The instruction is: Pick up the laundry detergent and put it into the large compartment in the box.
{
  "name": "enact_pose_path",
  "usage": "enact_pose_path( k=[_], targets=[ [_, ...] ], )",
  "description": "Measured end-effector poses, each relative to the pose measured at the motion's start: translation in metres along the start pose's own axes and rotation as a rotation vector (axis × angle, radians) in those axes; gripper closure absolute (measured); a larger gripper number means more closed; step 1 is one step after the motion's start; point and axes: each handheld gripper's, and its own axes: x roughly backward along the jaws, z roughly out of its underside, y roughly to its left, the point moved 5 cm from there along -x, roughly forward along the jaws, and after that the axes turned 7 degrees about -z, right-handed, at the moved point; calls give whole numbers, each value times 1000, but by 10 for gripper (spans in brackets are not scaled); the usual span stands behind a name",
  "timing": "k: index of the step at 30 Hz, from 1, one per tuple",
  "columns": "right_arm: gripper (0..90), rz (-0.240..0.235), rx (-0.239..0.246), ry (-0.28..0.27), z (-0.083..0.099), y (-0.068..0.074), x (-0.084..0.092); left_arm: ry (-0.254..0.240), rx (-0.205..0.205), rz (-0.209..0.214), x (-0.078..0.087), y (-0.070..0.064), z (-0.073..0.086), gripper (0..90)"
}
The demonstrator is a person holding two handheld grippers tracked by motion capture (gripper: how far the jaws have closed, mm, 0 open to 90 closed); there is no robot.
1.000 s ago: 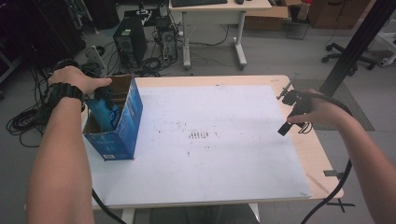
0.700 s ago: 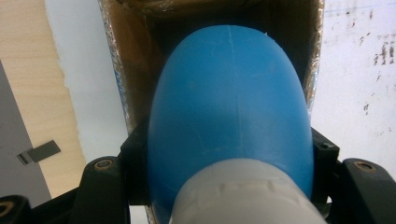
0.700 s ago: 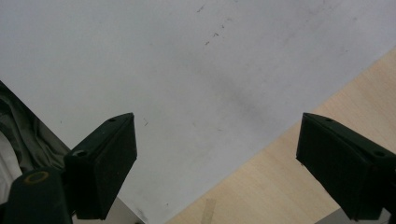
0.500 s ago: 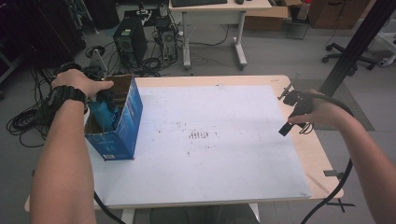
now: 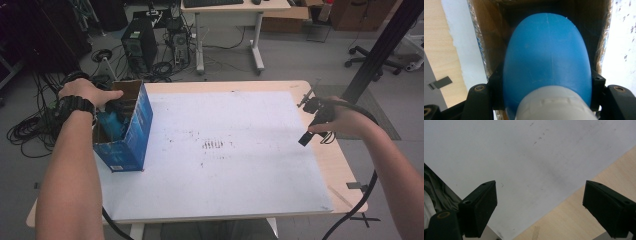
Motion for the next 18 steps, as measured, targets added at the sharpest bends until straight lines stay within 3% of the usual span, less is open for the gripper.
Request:
enact_pose_path(
  k=[18],
  targets=[
    [121,4,-4,1,2,0,0,6,-15,-12,-7,-2,-1,377]
  ],
)
